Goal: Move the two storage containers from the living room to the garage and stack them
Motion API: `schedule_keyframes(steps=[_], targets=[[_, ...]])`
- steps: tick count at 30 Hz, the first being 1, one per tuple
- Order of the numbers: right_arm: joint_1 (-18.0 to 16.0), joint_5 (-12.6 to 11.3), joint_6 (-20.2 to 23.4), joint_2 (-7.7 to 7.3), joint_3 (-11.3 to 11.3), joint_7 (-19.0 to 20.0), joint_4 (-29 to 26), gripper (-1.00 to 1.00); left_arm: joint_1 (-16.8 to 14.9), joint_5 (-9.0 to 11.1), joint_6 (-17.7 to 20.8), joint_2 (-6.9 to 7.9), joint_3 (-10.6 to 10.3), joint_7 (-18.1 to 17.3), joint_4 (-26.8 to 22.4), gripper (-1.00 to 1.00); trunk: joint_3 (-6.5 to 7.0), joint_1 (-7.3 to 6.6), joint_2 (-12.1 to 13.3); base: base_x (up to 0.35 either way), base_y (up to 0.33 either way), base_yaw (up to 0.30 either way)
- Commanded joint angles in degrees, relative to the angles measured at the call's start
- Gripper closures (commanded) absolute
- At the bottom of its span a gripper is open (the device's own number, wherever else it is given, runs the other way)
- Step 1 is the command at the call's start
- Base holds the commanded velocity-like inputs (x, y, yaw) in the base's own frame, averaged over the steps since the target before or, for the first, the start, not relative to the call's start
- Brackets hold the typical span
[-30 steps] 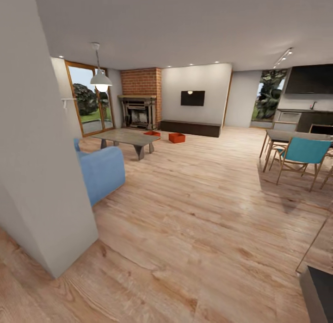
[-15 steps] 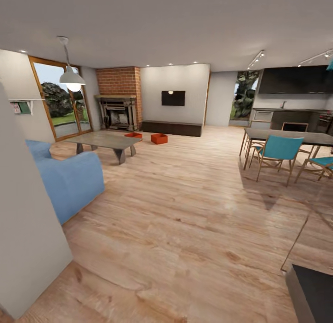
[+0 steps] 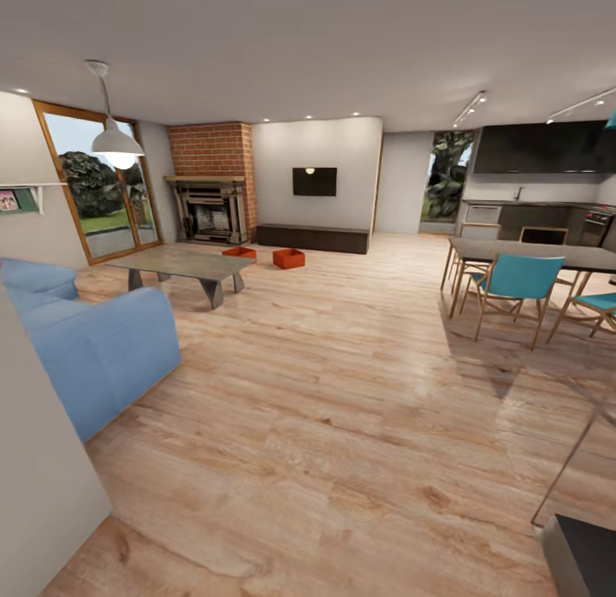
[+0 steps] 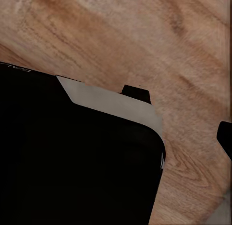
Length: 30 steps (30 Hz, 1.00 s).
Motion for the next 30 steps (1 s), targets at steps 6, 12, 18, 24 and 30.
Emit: schedule_keyframes(steps=[6, 12, 18, 24, 30], targets=[[-0.06, -0.42, -0.32, 0.05, 0.53, -0.05, 0.18, -1.00, 0.00, 0.32, -0.12, 0.02, 0.15, -0.01, -0.01, -1.00, -0.05, 0.03, -0.02, 0.321, 0.000, 0.000], [-0.06, -0.43, -0.32, 0.05, 0.51, -0.05, 0.18, -1.00, -0.04, 0.32, -0.12, 0.01, 0.15, -0.01, -0.01, -1.00, -0.05, 0.03, -0.02, 0.321, 0.000, 0.000], [-0.06, -0.47, -0.32, 0.05, 0.50, -0.04, 0.18, -1.00, -0.02, 0.32, -0.12, 0.05, 0.15, -0.01, -0.01, -1.00, -0.05, 0.03, -0.02, 0.321, 0.000, 0.000], [-0.06, -0.47, -0.32, 0.05, 0.48, -0.07, 0.18, -1.00, -0.01, 0.32, -0.12, 0.07, 0.15, -0.01, -0.01, -1.00, -0.05, 0.03, -0.02, 0.321, 0.000, 0.000], [-0.06, -0.47, -0.32, 0.05, 0.49, -0.07, 0.18, -1.00, -0.05, 0.32, -0.12, 0.06, 0.15, -0.01, -0.01, -1.00, -0.05, 0.03, -0.02, 0.321, 0.000, 0.000]])
